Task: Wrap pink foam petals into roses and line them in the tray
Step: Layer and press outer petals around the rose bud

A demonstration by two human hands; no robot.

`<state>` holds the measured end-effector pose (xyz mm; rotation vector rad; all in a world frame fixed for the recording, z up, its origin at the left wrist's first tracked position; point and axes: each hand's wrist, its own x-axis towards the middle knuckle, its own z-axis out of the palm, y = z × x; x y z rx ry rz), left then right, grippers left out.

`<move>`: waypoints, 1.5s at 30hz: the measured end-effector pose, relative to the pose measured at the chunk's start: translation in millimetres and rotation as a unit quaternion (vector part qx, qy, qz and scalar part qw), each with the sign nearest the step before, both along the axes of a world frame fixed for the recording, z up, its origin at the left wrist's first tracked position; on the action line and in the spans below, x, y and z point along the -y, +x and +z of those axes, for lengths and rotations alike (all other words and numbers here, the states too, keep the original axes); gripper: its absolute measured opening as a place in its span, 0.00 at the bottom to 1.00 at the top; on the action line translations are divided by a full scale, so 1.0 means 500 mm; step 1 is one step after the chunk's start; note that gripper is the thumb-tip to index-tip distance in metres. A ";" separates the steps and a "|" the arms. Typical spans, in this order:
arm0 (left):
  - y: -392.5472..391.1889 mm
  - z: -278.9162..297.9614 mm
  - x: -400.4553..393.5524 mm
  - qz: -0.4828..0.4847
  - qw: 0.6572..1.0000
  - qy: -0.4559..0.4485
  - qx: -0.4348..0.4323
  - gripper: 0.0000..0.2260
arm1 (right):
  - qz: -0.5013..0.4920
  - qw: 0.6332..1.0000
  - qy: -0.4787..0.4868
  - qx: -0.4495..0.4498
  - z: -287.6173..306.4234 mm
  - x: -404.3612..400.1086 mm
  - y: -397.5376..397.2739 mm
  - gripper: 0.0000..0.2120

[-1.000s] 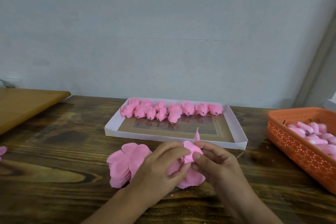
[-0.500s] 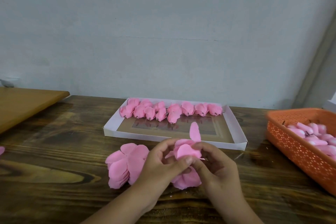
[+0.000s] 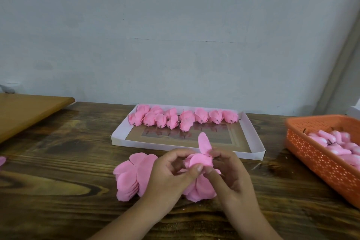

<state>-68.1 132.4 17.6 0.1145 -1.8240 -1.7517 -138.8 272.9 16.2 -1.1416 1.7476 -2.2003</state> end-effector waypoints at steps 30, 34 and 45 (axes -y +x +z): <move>0.000 -0.024 0.003 0.053 0.991 -0.120 -0.005 0.26 | -0.063 0.995 0.068 -0.025 0.001 -0.006 0.006 0.09; 0.002 -0.022 -0.001 0.053 0.988 -0.143 -0.027 0.22 | -0.075 0.995 0.055 0.025 0.005 0.001 -0.004 0.07; 0.007 -0.012 -0.001 0.029 0.984 -0.170 -0.034 0.22 | 0.077 0.982 0.029 0.168 0.014 -0.004 -0.021 0.18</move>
